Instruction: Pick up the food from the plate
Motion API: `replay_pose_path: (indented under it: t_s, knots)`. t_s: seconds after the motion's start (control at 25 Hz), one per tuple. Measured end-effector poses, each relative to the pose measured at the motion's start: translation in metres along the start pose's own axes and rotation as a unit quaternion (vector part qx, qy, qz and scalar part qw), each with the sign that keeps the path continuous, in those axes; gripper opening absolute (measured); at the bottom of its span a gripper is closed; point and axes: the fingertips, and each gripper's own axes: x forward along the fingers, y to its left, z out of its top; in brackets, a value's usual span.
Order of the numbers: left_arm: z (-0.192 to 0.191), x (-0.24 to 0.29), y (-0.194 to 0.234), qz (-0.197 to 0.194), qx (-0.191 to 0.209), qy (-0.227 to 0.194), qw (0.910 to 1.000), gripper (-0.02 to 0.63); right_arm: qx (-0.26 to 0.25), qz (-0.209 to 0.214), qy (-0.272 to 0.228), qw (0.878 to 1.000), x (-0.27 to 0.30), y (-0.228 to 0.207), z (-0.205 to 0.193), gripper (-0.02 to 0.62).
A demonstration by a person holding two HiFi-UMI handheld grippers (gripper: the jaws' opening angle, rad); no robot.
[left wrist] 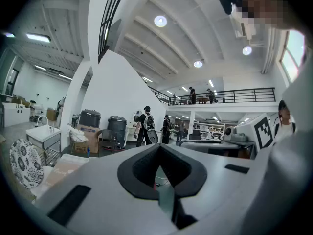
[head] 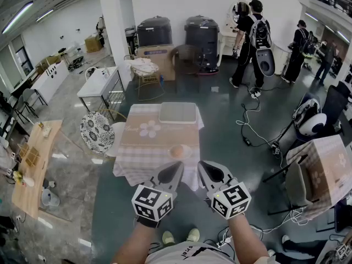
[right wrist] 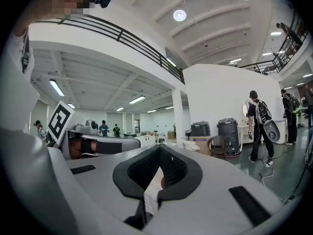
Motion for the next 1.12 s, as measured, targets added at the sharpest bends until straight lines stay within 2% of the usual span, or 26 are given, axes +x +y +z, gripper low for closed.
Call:
replay_pose_path:
  t_s: [0.4,0.68,1.12]
  knots:
    - [-0.006,0.010,-0.007,-0.002,-0.006,0.007,1.0000,0.005,0.001,0.006,0.002,1.000,0.000,-0.008,-0.001,0.014]
    - [-0.007,0.014,-0.008,0.001,-0.003,0.008,1.0000,0.005,0.020,0.014,-0.012,1.000,-0.004,-0.012,0.004,0.014]
    - [-0.016,0.041,-0.016,0.008,0.002,0.015,0.9998,0.005,0.036,0.020,-0.020,0.999,-0.009,-0.040,-0.001,0.014]
